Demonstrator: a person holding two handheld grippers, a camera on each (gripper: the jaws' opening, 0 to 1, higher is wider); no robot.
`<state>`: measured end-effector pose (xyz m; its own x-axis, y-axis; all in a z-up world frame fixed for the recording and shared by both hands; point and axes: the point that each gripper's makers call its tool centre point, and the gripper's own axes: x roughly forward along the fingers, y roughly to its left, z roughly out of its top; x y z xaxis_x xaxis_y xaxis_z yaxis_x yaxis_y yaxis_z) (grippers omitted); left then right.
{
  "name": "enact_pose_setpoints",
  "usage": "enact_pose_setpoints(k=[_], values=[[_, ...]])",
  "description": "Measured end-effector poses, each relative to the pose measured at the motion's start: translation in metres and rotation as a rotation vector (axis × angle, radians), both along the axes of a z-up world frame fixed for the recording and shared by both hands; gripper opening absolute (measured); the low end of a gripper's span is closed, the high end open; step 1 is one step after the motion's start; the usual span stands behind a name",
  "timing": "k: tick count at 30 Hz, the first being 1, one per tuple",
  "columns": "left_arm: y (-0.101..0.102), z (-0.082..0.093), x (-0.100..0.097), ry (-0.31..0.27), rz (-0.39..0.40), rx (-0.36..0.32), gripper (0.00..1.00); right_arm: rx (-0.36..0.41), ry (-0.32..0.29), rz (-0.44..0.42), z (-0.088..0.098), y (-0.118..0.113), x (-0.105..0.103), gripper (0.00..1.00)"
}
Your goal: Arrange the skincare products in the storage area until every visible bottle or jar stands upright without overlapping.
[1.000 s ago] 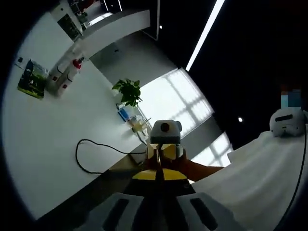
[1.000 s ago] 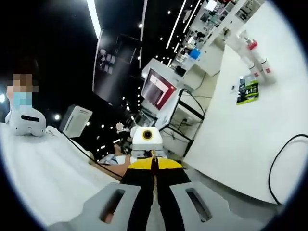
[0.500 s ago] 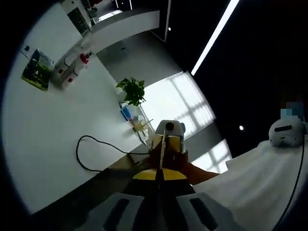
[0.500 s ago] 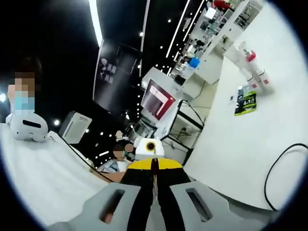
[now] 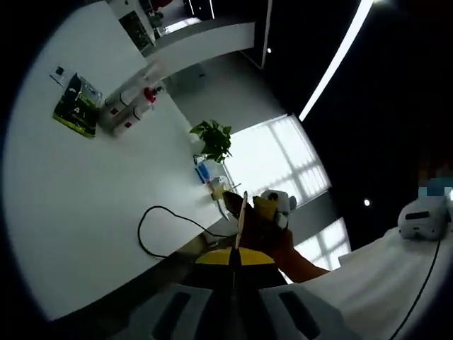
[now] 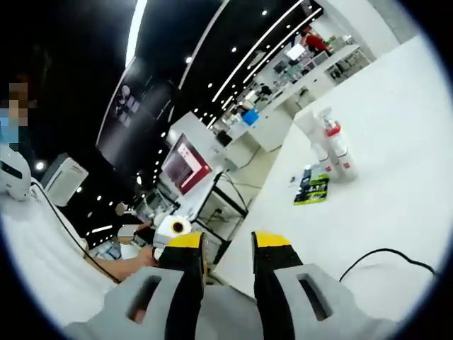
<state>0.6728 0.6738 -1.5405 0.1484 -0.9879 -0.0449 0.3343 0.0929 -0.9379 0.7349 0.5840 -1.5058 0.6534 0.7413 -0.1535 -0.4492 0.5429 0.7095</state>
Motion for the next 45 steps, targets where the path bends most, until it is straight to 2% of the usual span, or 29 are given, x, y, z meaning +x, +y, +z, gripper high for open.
enact_pose_setpoints(k=[3, 5, 7, 12, 13, 16, 18, 19, 21, 23, 24, 25, 26, 28, 31, 33, 36, 40, 42, 45], values=[[0.006, -0.006, 0.008, 0.024, 0.012, 0.018, 0.0, -0.105, -0.015, -0.027, -0.007, -0.012, 0.004, 0.42], [0.009, -0.009, 0.013, 0.035, 0.023, 0.027, 0.0, -0.176, -0.039, -0.029, -0.012, -0.018, 0.005, 0.42], [0.009, -0.012, 0.019, 0.053, 0.024, 0.034, 0.0, -0.215, -0.034, -0.041, -0.02, -0.024, 0.003, 0.42], [0.014, -0.015, 0.036, 0.064, 0.031, 0.05, 0.0, -0.368, -0.03, -0.096, -0.052, -0.044, -0.002, 0.41], [0.016, -0.016, 0.042, 0.067, 0.037, 0.054, 0.0, -0.475, -0.044, -0.096, -0.063, -0.049, -0.005, 0.41], [0.024, -0.018, 0.059, 0.082, 0.058, 0.06, 0.0, -0.699, -0.091, -0.057, -0.083, -0.05, -0.009, 0.37], [0.031, -0.019, 0.072, 0.093, 0.067, 0.078, 0.0, -0.764, -0.164, -0.071, -0.083, -0.046, -0.004, 0.35], [0.035, -0.019, 0.08, 0.092, 0.073, 0.081, 0.0, -0.795, -0.181, -0.076, -0.085, -0.046, -0.003, 0.33], [0.04, -0.017, 0.093, 0.088, 0.08, 0.085, 0.0, -0.872, -0.179, -0.087, -0.097, -0.05, -0.002, 0.29], [0.045, -0.016, 0.106, 0.084, 0.087, 0.089, 0.0, -0.988, -0.201, -0.033, -0.113, -0.053, -0.004, 0.25], [0.047, -0.015, 0.112, 0.081, 0.089, 0.09, 0.0, -1.067, -0.162, -0.027, -0.121, -0.061, -0.005, 0.21], [0.05, -0.014, 0.122, 0.081, 0.093, 0.092, 0.0, -1.079, -0.16, -0.028, -0.121, -0.063, -0.005, 0.19], [0.052, -0.013, 0.13, 0.081, 0.098, 0.092, 0.0, -1.044, -0.18, -0.048, -0.117, -0.061, -0.003, 0.18], [0.055, -0.011, 0.143, 0.083, 0.104, 0.093, 0.0, -1.003, -0.168, -0.072, -0.115, -0.062, -0.002, 0.21], [0.057, -0.01, 0.16, 0.082, 0.114, 0.092, 0.0, -1.062, -0.158, -0.017, -0.123, -0.061, -0.007, 0.2], [0.057, -0.009, 0.17, 0.073, 0.111, 0.096, 0.0, -1.088, -0.22, -0.008, -0.119, -0.058, -0.006, 0.15], [0.059, -0.008, 0.184, 0.075, 0.118, 0.09, 0.0, -1.085, -0.184, -0.006, -0.123, -0.06, -0.006, 0.17], [0.062, -0.008, 0.2, 0.076, 0.126, 0.095, 0.0, -1.099, -0.179, 0.016, -0.127, -0.059, -0.008, 0.16], [0.066, -0.012, 0.208, 0.083, 0.129, 0.104, 0.0, -1.124, -0.168, 0.031, -0.131, -0.061, -0.009, 0.16], [0.075, -0.023, 0.221, 0.126, 0.146, 0.126, 0.0, -1.135, -0.173, 0.031, -0.13, -0.061, -0.009, 0.17]])
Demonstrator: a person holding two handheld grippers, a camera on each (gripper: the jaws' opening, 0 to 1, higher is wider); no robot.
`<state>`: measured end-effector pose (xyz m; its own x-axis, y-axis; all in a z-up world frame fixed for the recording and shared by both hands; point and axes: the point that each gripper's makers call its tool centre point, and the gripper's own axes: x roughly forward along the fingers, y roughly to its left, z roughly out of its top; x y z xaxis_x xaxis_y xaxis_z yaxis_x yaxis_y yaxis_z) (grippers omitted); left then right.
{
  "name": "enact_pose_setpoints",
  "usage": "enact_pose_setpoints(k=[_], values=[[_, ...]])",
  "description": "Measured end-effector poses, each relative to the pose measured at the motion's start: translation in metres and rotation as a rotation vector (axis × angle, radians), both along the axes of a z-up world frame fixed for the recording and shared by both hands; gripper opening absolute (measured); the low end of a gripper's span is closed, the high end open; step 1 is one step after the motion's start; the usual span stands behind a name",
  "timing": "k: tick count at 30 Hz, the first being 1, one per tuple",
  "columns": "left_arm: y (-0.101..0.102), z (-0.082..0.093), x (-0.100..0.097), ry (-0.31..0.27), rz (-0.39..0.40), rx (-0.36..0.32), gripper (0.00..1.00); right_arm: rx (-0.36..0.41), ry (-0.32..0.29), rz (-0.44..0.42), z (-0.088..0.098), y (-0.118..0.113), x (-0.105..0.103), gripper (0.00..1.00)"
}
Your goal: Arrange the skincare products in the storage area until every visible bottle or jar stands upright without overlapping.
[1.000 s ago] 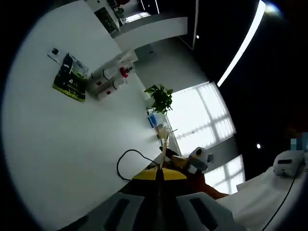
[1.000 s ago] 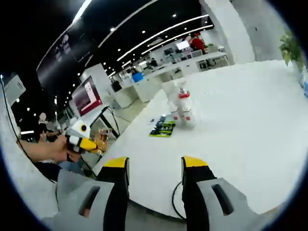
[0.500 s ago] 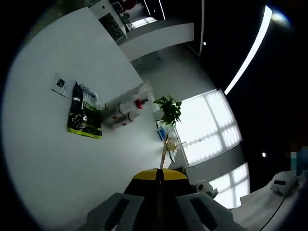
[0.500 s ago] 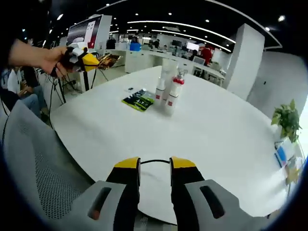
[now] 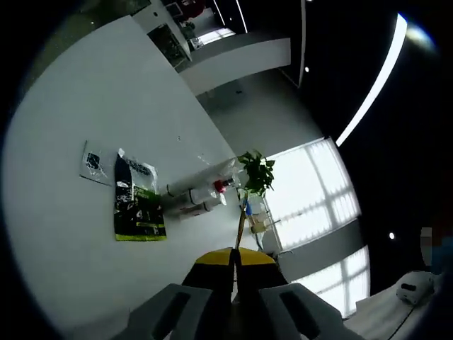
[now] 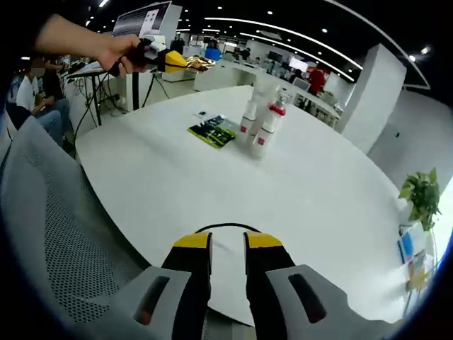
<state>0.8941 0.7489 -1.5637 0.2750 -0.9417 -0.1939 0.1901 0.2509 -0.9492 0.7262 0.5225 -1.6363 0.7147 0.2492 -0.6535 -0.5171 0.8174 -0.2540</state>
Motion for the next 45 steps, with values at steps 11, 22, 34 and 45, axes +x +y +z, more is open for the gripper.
enact_pose_setpoints(k=[11, 22, 34, 45], values=[[0.019, -0.038, 0.031, 0.107, 0.04, 0.06, 0.01, -0.026, 0.023, 0.004, -0.006, -0.002, -0.001, 0.19], [0.038, -0.079, 0.039, 0.203, 0.064, 0.134, 0.01, -0.039, 0.041, 0.006, -0.01, -0.003, -0.001, 0.2], [0.028, -0.097, 0.044, 0.21, 0.045, 0.178, 0.01, -0.042, 0.064, 0.007, -0.014, -0.003, -0.003, 0.19], [0.035, -0.119, 0.052, 0.249, 0.058, 0.228, 0.01, -0.05, 0.073, 0.002, -0.016, -0.005, -0.004, 0.19]])
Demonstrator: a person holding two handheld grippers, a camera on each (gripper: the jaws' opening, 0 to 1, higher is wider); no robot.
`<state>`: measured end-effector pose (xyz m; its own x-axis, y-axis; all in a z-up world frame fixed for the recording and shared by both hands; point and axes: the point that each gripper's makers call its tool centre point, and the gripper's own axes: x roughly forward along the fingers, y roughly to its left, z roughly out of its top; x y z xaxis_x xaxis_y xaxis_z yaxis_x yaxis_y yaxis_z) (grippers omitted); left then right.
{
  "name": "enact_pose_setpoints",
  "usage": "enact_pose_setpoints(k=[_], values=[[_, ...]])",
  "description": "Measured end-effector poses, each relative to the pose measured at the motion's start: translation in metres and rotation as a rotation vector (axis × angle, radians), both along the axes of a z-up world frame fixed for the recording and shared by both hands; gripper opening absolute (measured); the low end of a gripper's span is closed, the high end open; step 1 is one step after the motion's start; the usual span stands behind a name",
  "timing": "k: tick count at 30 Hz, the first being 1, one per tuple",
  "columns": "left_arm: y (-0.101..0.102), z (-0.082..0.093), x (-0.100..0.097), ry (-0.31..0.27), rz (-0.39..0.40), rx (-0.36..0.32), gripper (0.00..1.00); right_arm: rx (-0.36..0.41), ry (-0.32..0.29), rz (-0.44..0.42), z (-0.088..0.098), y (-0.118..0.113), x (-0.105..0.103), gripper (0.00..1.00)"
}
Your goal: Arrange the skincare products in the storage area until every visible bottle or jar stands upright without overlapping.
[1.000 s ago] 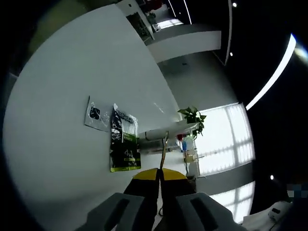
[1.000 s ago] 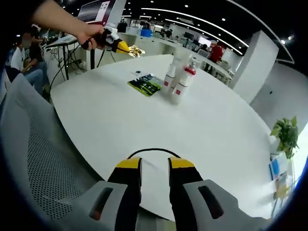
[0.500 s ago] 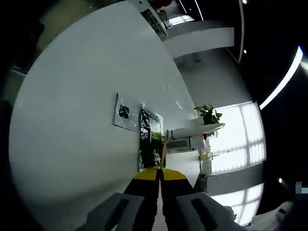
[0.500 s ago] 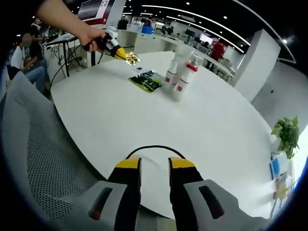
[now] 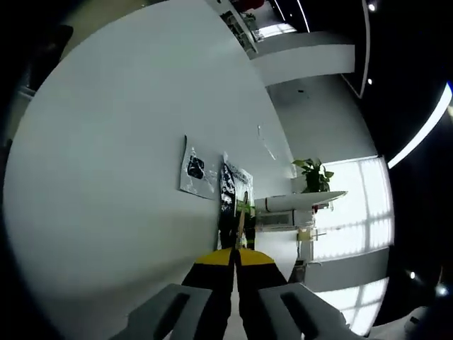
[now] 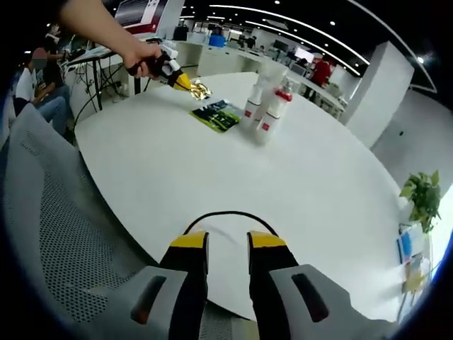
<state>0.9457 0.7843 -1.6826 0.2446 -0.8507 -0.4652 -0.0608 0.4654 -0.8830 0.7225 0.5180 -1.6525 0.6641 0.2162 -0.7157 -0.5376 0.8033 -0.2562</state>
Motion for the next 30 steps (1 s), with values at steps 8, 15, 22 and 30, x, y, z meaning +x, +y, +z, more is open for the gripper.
enact_pose_setpoints(k=[8, 15, 22, 30], values=[[0.003, -0.016, -0.001, 0.033, 0.01, 0.047, 0.01, -0.002, 0.006, 0.0, -0.001, 0.0, -0.001, 0.19], [0.003, -0.024, -0.001, 0.06, 0.018, 0.056, 0.01, -0.004, 0.013, -0.001, -0.002, -0.001, -0.001, 0.19], [0.011, -0.033, -0.005, 0.1, 0.023, 0.111, 0.02, -0.007, 0.013, 0.0, -0.002, -0.001, -0.001, 0.19], [0.015, -0.035, -0.009, 0.11, -0.045, 0.178, 0.02, 0.005, 0.016, 0.004, -0.003, 0.002, -0.001, 0.19]])
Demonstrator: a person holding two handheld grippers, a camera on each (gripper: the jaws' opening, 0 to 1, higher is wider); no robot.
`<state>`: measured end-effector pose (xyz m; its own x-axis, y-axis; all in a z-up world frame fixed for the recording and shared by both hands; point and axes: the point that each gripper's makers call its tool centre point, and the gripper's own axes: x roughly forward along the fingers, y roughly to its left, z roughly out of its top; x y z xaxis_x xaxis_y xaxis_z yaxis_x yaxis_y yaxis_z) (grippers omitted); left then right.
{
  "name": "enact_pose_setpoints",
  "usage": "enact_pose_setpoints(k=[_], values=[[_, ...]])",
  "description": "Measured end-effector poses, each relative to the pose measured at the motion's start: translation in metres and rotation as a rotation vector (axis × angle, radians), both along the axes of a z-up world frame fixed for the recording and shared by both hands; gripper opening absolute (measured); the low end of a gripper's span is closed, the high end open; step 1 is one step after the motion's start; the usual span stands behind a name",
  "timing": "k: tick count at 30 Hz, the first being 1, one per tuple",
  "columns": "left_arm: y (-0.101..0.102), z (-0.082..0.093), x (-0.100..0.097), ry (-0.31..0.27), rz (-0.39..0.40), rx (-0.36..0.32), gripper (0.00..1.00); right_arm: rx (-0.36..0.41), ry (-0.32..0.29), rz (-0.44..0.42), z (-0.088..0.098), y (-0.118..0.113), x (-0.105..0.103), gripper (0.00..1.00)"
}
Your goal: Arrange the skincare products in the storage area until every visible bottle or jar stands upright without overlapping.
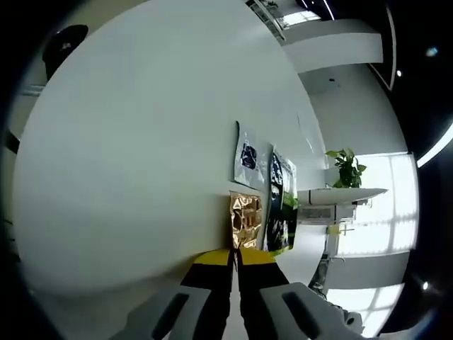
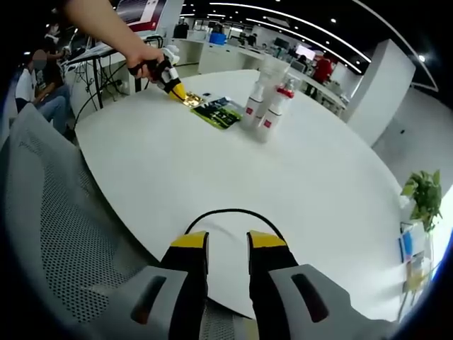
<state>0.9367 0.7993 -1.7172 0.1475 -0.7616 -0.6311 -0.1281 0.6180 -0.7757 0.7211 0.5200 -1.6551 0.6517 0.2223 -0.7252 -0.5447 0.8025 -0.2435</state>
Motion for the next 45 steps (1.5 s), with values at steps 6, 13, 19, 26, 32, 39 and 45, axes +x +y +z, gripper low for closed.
enact_pose_setpoints(k=[6, 13, 19, 26, 32, 39, 45], values=[[-0.003, 0.0, -0.001, 0.047, -0.004, -0.002, 0.03, -0.001, 0.003, 0.0, 0.0, 0.0, 0.0, 0.19], [-0.002, 0.0, -0.003, 0.073, -0.041, 0.028, 0.03, -0.001, -0.002, 0.001, 0.0, 0.0, 0.0, 0.19], [0.002, 0.0, -0.003, 0.083, -0.063, 0.062, 0.04, 0.002, -0.004, 0.002, 0.001, 0.0, 0.0, 0.2], [0.005, 0.001, -0.005, 0.091, -0.076, 0.08, 0.07, 0.011, -0.004, 0.006, 0.002, 0.002, 0.0, 0.2], [0.009, 0.002, -0.003, 0.076, -0.075, 0.105, 0.1, 0.015, -0.01, 0.007, 0.003, 0.003, 0.0, 0.2], [0.012, 0.004, -0.001, 0.052, -0.077, 0.134, 0.14, 0.014, -0.017, 0.009, 0.004, 0.003, 0.001, 0.2], [0.015, 0.008, 0.004, 0.017, -0.074, 0.155, 0.21, 0.018, -0.024, 0.01, 0.006, 0.003, 0.001, 0.2]])
